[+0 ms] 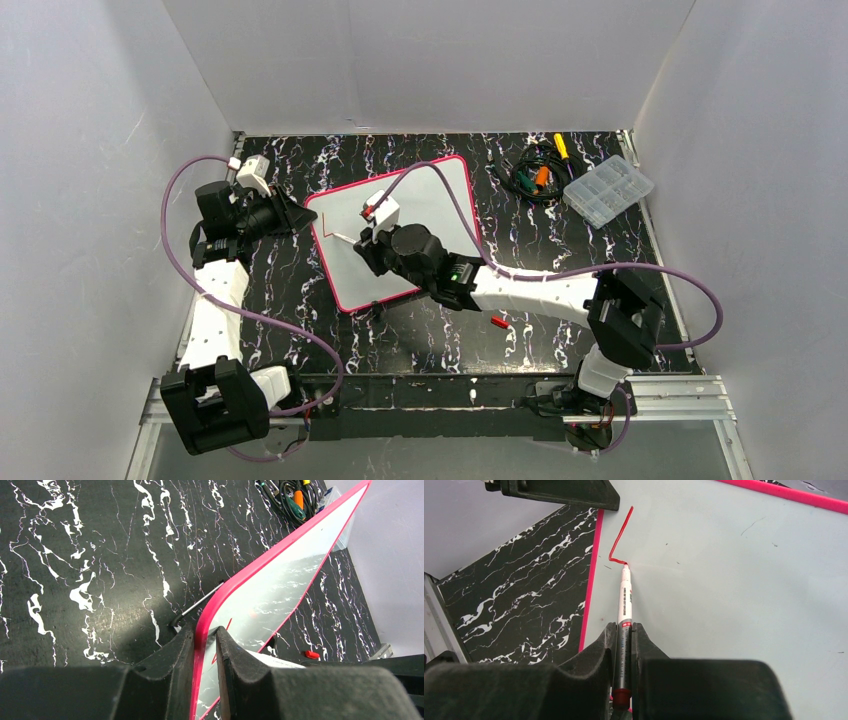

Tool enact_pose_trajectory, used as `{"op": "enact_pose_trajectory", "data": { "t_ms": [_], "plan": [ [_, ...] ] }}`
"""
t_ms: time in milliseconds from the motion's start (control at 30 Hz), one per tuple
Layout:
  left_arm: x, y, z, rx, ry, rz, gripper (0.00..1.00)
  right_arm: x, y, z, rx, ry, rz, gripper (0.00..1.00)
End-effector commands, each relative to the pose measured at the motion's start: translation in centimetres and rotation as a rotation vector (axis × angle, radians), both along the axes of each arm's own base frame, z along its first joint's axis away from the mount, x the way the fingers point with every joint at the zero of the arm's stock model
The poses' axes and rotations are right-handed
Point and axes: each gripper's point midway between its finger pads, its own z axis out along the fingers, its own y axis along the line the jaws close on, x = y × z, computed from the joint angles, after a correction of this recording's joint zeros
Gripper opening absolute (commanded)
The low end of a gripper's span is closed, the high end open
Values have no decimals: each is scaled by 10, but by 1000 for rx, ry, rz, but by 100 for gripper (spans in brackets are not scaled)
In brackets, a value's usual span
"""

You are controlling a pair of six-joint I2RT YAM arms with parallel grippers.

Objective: Write a sentence on the whiteboard

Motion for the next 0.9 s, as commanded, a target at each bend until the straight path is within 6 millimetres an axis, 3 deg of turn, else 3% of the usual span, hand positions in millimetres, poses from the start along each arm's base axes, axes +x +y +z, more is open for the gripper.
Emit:
{"op": "enact_pose_trajectory", "data": {
  "t_ms": [0, 133, 533, 867],
  "plan": [
    [-8, -2, 2, 4, -8, -10, 6, -4, -7, 35, 89, -36, 20, 1],
    [-8, -3, 2, 4, -8, -10, 6, -1, -10, 44, 114, -50, -3, 1],
    [-9, -2, 2, 8, -9, -12, 6, 19, -6, 41, 86, -78, -92, 1],
    [-10, -3, 3, 9, -12, -12, 5, 20, 2, 34, 56, -79, -71, 1]
  ]
}}
